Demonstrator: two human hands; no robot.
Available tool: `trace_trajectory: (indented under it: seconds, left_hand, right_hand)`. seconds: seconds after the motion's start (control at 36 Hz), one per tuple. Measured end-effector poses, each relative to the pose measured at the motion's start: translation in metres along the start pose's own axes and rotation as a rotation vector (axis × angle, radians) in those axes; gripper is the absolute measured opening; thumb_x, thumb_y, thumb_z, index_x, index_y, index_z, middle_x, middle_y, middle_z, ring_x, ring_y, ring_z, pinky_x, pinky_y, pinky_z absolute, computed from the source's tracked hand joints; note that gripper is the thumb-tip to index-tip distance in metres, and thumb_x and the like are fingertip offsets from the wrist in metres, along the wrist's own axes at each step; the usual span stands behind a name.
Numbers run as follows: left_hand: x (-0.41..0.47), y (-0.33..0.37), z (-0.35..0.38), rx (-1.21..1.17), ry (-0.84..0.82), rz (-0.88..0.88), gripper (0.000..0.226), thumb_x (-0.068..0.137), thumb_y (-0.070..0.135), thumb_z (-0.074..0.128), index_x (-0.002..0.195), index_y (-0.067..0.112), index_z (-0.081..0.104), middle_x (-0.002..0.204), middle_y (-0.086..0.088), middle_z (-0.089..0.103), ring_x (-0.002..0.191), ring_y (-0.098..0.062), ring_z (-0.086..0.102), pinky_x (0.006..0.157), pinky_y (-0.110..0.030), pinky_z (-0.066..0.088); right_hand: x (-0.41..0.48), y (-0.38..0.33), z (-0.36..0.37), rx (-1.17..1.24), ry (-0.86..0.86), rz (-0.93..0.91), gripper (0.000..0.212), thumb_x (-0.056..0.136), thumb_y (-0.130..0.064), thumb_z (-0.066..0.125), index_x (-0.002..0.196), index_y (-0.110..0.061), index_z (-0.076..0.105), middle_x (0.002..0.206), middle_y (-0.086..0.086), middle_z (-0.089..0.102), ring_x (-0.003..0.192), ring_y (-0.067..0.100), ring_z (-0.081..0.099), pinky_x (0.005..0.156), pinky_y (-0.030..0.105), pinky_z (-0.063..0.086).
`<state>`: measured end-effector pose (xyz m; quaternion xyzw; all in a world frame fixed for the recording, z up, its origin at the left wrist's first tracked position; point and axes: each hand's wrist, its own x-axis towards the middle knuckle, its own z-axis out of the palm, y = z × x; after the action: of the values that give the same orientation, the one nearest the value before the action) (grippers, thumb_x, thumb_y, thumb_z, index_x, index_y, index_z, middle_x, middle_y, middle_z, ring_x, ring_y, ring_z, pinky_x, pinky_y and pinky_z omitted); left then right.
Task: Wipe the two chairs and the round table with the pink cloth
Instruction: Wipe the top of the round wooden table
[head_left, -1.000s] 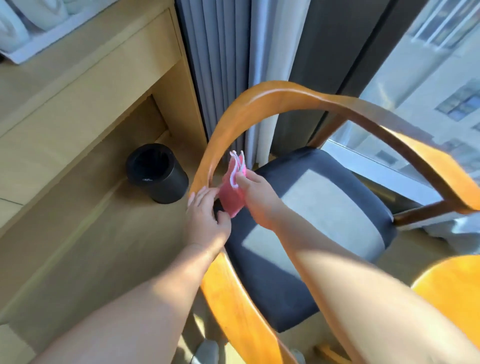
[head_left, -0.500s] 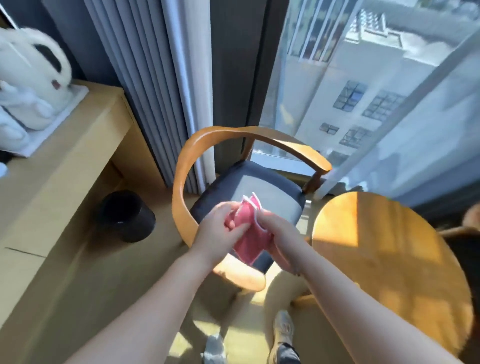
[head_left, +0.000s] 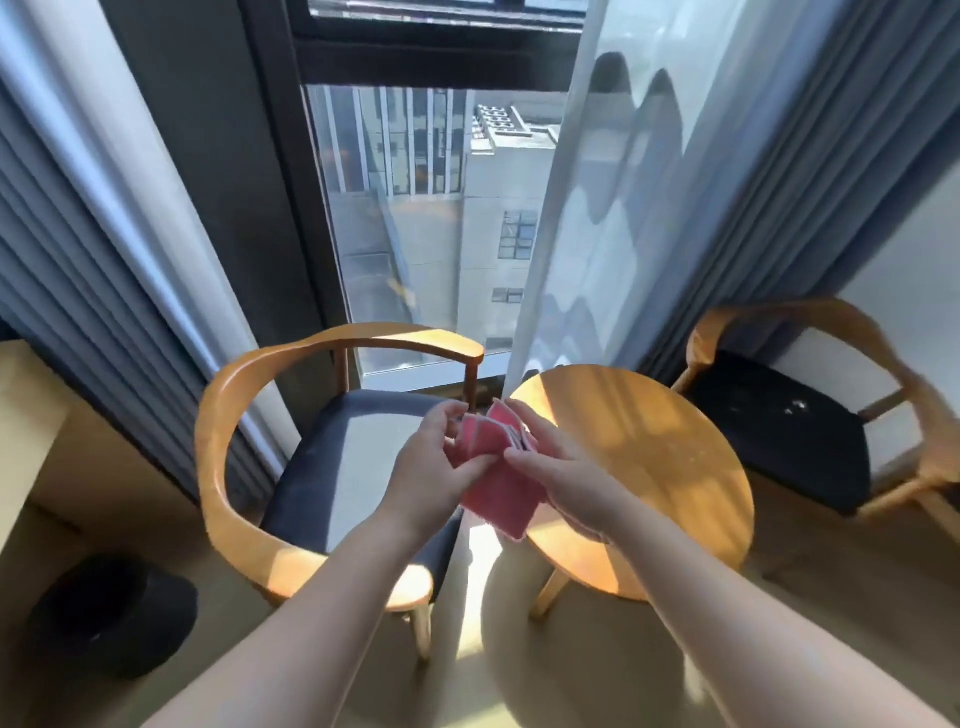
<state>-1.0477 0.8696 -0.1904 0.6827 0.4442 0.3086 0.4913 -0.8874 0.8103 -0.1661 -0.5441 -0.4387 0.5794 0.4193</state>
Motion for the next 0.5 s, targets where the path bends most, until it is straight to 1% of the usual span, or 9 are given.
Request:
trace_trajectory:
  seconds: [0.03,0.11,0.17,0.25,0.31,0.36,0.39,0.44,0.5]
  left_hand:
    - [0.002,0.004,0.008,0.027,-0.006,0.017,0.049,0.08,0.031,0.075,0.121,0.03,0.049,0.104,0.01,0.061,0.095,-0.007,0.06,0.083,-0.031,0.055]
    - [0.004,0.018,0.036,0.134,-0.026,0.089,0.015,0.081,0.034,0.072,0.091,0.029,0.062,0.086,0.011,0.065,0.082,-0.005,0.06,0.075,-0.034,0.055]
    - [0.006,0.026,0.057,0.185,-0.04,0.12,0.012,0.081,0.036,0.071,0.079,0.028,0.062,0.077,0.01,0.064,0.075,-0.006,0.059,0.068,-0.031,0.053]
    - [0.009,0.039,0.095,0.173,-0.105,0.103,0.014,0.082,0.032,0.071,0.079,0.023,0.06,0.075,0.006,0.064,0.073,-0.008,0.06,0.065,-0.028,0.051]
    - [0.008,0.049,0.125,0.135,-0.154,0.105,0.012,0.084,0.028,0.071,0.084,0.023,0.06,0.079,0.008,0.064,0.074,-0.004,0.061,0.063,-0.021,0.051]
    - [0.005,0.061,0.157,0.084,-0.197,0.105,0.011,0.085,0.026,0.07,0.087,0.03,0.059,0.084,0.012,0.064,0.078,-0.001,0.061,0.061,-0.015,0.048]
    - [0.002,0.067,0.173,0.067,-0.208,0.105,0.015,0.086,0.025,0.069,0.088,0.035,0.059,0.086,0.015,0.064,0.08,-0.001,0.062,0.061,-0.013,0.047]
    - [-0.002,0.077,0.207,0.073,-0.196,0.104,0.023,0.086,0.022,0.07,0.087,0.041,0.058,0.086,0.016,0.063,0.08,-0.002,0.061,0.061,-0.012,0.046]
    - [-0.005,0.085,0.242,0.087,-0.165,0.088,0.025,0.084,0.019,0.072,0.081,0.038,0.056,0.079,0.014,0.061,0.072,-0.003,0.058,0.058,-0.011,0.043]
  right_hand:
    - [-0.005,0.002,-0.008,0.004,0.031,-0.006,0.053,0.099,-0.015,0.054,0.146,-0.031,0.037,0.126,-0.003,0.054,0.111,0.023,0.06,0.098,0.046,0.051]
    - [-0.021,0.007,-0.033,-0.018,0.155,0.014,0.051,0.098,-0.025,0.056,0.146,-0.03,0.039,0.123,-0.003,0.056,0.111,0.023,0.06,0.098,0.049,0.051]
    - [-0.031,0.014,-0.055,-0.046,0.233,0.036,0.049,0.097,-0.031,0.058,0.143,-0.029,0.042,0.126,0.0,0.055,0.112,0.022,0.059,0.098,0.048,0.051]
    - [-0.05,0.024,-0.092,-0.125,0.31,0.036,0.039,0.095,-0.037,0.058,0.133,-0.028,0.052,0.127,0.005,0.058,0.111,0.018,0.059,0.097,0.043,0.053]
    - [-0.065,0.029,-0.118,-0.151,0.353,0.002,0.032,0.096,-0.034,0.058,0.127,-0.026,0.054,0.122,0.003,0.061,0.106,0.011,0.059,0.089,0.025,0.055]
    - [-0.083,0.035,-0.145,-0.184,0.387,-0.029,0.029,0.097,-0.029,0.057,0.125,-0.023,0.054,0.11,-0.005,0.061,0.1,0.006,0.059,0.074,0.011,0.051]
    - [-0.091,0.038,-0.158,-0.223,0.408,-0.041,0.031,0.097,-0.03,0.058,0.127,-0.023,0.053,0.109,-0.007,0.059,0.1,0.006,0.059,0.072,0.011,0.05]
    - [-0.108,0.048,-0.188,-0.295,0.467,-0.044,0.033,0.095,-0.036,0.06,0.124,-0.023,0.055,0.112,-0.002,0.058,0.099,0.01,0.06,0.076,0.02,0.053]
    - [-0.124,0.054,-0.217,-0.268,0.476,-0.042,0.02,0.093,-0.036,0.062,0.106,-0.021,0.06,0.104,0.005,0.064,0.09,0.017,0.064,0.071,0.028,0.057]
